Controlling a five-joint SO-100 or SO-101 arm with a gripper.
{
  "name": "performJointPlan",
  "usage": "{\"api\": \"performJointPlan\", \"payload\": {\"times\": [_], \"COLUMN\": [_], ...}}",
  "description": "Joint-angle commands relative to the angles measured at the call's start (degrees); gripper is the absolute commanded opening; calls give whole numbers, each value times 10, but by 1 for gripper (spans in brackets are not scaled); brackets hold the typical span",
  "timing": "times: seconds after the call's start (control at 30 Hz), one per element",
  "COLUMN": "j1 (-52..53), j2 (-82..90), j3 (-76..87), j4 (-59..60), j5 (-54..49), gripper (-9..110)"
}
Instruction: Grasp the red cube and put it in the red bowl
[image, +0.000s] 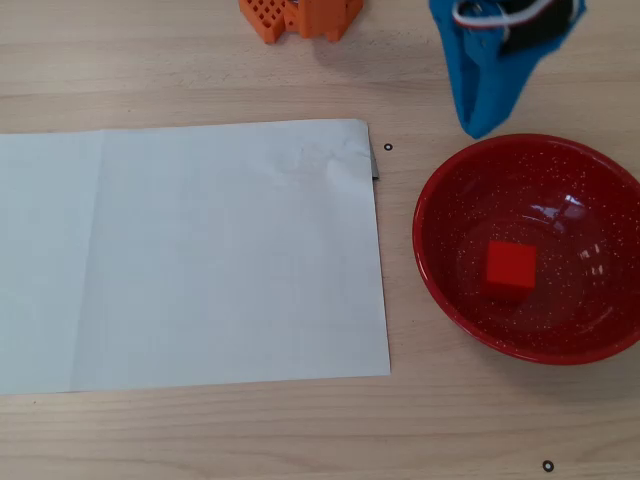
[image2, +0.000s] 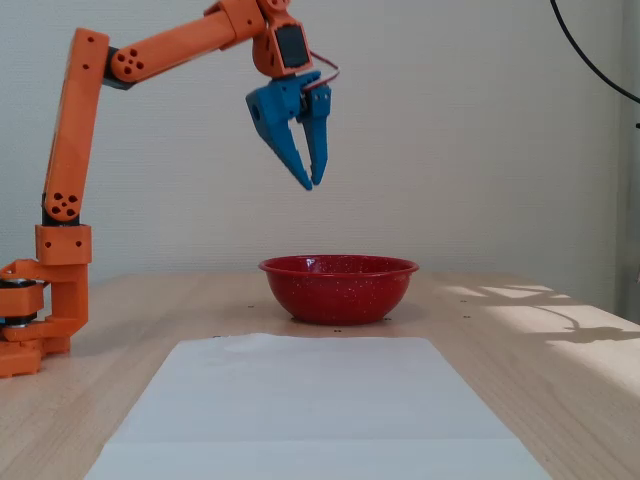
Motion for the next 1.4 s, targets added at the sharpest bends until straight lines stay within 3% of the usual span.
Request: {"api": "performJointPlan", "payload": {"times": [0.0,0.3,0.57,1.37], "j1": [-33,-127,-191,-232], "j2": [107,271,455,840], "j3": [-47,133,407,1087], "j4": [5,-82,-242,-669], "j5": [1,-1,5,20], "gripper": [0,0,0,0]}}
